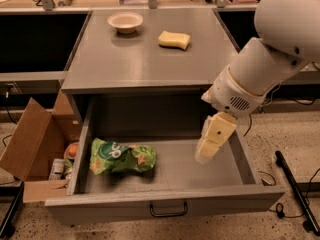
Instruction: Pick green rice chip bag from top drawer and place on counter
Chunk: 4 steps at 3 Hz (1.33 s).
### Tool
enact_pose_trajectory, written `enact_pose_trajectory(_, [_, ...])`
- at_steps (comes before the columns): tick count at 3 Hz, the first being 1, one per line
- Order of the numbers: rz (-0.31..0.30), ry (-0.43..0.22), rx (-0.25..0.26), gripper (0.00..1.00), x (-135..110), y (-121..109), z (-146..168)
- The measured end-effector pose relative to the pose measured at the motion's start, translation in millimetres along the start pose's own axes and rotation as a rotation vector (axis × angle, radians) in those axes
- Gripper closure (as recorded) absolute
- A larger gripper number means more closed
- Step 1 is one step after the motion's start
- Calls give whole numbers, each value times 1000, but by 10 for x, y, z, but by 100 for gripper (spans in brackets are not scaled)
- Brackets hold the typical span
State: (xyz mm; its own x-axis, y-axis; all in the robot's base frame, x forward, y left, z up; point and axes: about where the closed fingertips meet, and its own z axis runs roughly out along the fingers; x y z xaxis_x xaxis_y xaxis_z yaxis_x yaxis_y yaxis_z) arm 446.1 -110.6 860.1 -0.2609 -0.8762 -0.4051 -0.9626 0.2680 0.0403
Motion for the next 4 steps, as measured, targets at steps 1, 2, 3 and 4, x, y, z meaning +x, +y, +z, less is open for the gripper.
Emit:
enact_pose_trajectory(1, [-64,18,-27,0,-99,-28,402])
enact_pose_trajectory(2, [-132,6,-83,0,-139,-179,1056])
enact_pose_trajectory(3, [-191,-24,-124,0,-350,-288,1633])
enact_pose_trajectory(4, [-212,-71,-143,0,-757,-316,1738])
